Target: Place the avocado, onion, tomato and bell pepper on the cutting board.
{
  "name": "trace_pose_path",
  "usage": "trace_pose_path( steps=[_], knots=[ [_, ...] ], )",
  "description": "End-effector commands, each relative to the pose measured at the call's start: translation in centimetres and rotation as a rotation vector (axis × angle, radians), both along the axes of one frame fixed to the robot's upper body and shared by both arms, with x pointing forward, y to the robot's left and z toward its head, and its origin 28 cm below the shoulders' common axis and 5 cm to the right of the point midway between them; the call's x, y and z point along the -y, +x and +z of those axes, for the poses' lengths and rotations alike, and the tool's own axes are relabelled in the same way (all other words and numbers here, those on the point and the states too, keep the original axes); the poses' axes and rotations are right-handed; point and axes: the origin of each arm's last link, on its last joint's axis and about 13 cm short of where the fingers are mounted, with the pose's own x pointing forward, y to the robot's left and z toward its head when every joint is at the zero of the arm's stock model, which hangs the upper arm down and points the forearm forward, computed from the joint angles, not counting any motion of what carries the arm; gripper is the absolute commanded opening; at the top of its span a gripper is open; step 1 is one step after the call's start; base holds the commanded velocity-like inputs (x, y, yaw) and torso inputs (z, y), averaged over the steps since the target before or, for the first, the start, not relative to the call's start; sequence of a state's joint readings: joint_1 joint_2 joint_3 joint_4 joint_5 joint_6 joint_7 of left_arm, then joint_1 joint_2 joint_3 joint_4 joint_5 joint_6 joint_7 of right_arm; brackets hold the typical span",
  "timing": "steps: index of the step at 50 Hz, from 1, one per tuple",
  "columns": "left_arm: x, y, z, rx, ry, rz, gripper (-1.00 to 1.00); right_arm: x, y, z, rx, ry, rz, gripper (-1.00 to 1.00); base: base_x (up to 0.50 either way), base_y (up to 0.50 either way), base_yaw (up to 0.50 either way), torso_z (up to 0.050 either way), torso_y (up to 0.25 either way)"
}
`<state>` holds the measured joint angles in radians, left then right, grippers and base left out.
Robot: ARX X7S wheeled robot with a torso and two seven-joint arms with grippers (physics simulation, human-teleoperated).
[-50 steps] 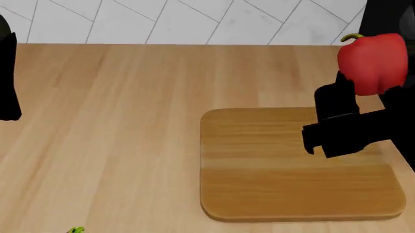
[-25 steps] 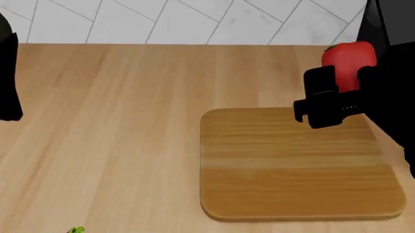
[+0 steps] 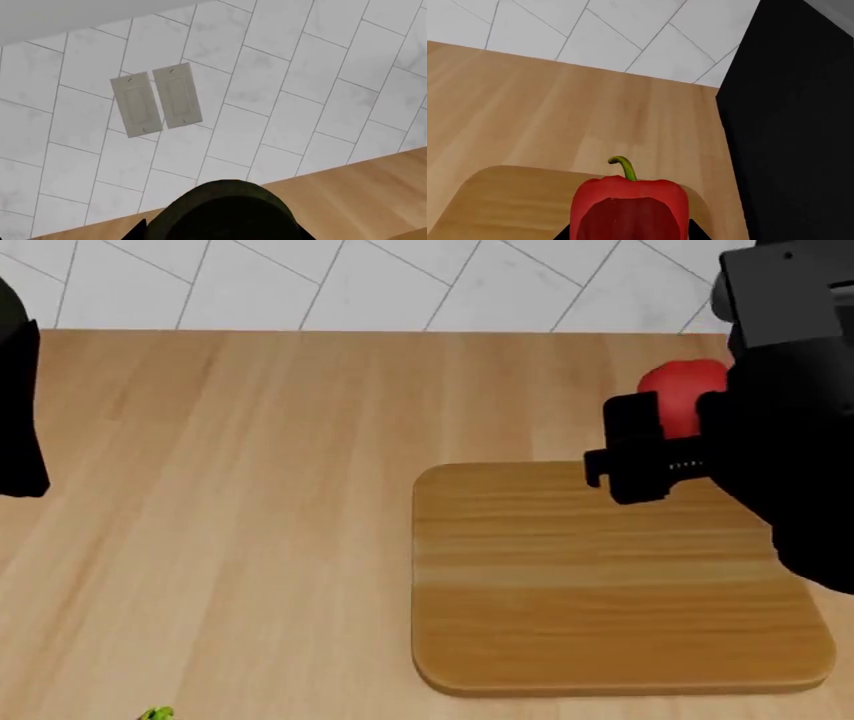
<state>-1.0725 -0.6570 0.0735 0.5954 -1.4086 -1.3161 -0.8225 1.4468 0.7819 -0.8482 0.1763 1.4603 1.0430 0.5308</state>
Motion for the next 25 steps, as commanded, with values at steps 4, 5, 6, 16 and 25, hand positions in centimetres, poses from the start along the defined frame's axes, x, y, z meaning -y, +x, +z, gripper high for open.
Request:
trace_pose_path(
  steps=[4,5,6,16,25],
  knots=[
    [0.1,0.2,0.0,0.013,-0.041,-0.027,-1.00,-0.4,1.9,-0.7,0.006,-0.005,0.031,-1.00,0.00,0.00,0.00,0.000,0.003],
    [0.1,0.2,0.0,0.013,-0.041,-0.027,-1.00,-0.5,2.0,-0.9,0.002,-0.008,0.029,-1.00,0.00,0.00,0.00,0.000,0.000],
    [0.1,0.2,0.0,0.013,-0.042,-0.027,-1.00,-0.5,2.0,-1.0,-0.002,-0.007,0.029,-1.00,0.00,0.00,0.00,0.000,0.000],
    [0.1,0.1,0.0,0.014,-0.042,-0.027,-1.00,-0.3,2.4,-2.2,-0.027,0.002,0.016,-1.00,0.00,0.00,0.00,0.000,0.000],
    [-0.1,0.1,-0.2,0.014,-0.042,-0.022,-1.00,-0.3,2.5,-3.5,-0.052,0.008,0.012,-1.00,0.00,0.00,0.00,0.000,0.000]
  ],
)
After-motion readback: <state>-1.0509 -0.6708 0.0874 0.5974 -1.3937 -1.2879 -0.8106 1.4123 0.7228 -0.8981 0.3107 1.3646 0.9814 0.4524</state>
